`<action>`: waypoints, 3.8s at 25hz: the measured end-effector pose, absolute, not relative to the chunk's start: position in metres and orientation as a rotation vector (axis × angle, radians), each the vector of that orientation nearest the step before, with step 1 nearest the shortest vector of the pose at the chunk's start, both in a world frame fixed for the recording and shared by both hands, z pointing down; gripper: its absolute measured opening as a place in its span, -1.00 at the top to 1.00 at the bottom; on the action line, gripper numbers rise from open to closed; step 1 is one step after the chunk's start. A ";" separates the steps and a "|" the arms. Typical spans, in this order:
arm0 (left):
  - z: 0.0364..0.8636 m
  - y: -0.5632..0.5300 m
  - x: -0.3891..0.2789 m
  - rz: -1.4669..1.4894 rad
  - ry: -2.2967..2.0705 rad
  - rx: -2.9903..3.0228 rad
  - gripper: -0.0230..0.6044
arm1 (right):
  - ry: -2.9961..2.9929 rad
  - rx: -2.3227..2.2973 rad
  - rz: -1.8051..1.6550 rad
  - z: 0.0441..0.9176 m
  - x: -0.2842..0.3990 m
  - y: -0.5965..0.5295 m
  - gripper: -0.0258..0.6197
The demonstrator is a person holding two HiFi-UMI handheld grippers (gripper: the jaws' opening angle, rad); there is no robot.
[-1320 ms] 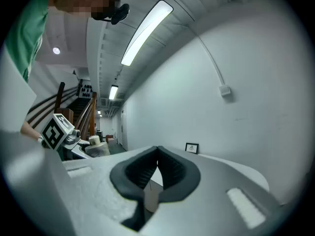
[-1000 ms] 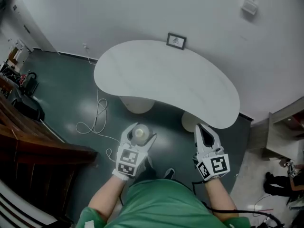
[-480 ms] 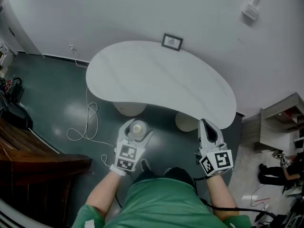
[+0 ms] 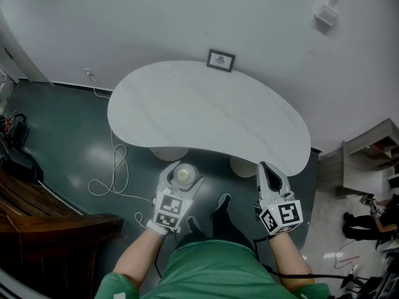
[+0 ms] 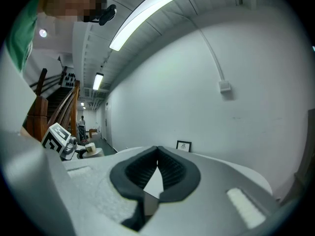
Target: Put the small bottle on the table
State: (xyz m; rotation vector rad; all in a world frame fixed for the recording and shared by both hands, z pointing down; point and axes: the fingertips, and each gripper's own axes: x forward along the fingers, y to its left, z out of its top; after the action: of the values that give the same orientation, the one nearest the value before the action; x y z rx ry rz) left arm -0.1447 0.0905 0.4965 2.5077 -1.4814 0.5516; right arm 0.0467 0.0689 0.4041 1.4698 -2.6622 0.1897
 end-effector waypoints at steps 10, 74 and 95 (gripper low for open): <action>0.494 0.022 -0.114 0.582 -1.486 2.530 -0.17 | -2.762 1.342 0.215 0.409 0.047 -0.018 0.92; 0.701 -0.221 -0.044 0.978 -0.864 2.721 -0.17 | -2.227 1.782 0.540 0.513 0.122 -0.126 0.91; 0.699 -0.207 -0.058 1.014 -0.871 2.674 -0.32 | -2.294 1.727 0.518 0.504 0.122 -0.134 0.92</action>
State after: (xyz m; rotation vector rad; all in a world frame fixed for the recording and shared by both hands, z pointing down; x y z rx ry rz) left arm -0.0583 -0.2074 0.6994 2.6738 -0.8713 1.0143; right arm 0.1219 -0.1336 0.5042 1.7274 -2.2937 0.5175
